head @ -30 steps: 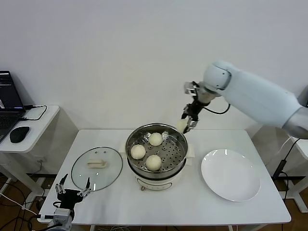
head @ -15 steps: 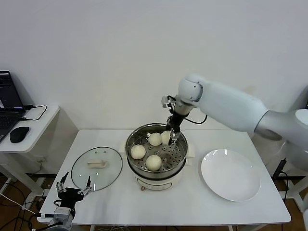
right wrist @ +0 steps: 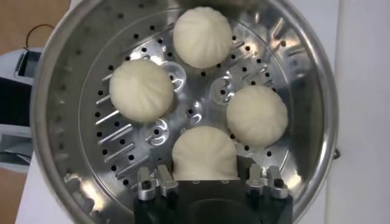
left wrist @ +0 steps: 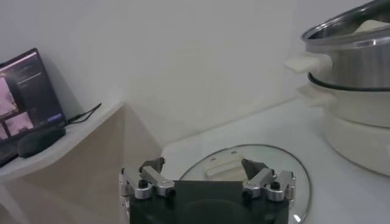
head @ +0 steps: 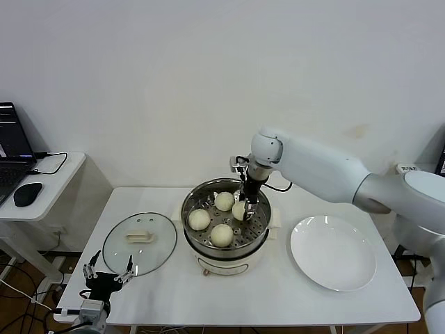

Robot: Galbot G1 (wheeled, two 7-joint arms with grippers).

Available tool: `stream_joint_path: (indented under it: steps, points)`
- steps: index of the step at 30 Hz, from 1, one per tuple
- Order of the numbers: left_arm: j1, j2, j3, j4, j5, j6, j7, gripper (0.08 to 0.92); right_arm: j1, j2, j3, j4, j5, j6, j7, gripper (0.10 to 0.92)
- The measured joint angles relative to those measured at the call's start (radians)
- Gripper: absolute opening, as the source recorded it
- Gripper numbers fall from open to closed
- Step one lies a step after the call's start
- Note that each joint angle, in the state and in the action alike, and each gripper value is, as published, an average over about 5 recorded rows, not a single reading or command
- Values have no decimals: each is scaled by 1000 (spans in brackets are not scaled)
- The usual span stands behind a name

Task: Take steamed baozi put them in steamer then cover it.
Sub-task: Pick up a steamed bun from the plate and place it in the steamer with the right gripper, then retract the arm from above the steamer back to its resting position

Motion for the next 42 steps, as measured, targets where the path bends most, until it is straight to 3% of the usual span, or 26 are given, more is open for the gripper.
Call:
stream_joint_path:
  steps: [7,15,26,31,42]
  points:
    - [-2,-3,7,4,3,0,0,823,-8,-11,-3,8,-8,-2,0,639]
    - [-6,-5,12,6,4,0,0,823,-8,-30,6,27,-2,-12,12,810]
    - [-7,2,10,-5,4,1,5,823,12,-136,111,115,74,-37,48,823]
    - [-19,8,17,0,-2,-2,4,823,-30,-222,246,190,153,-44,176,823]
    - [-65,20,27,26,-38,-24,-36,823,-396,-384,736,430,273,-21,625,823]
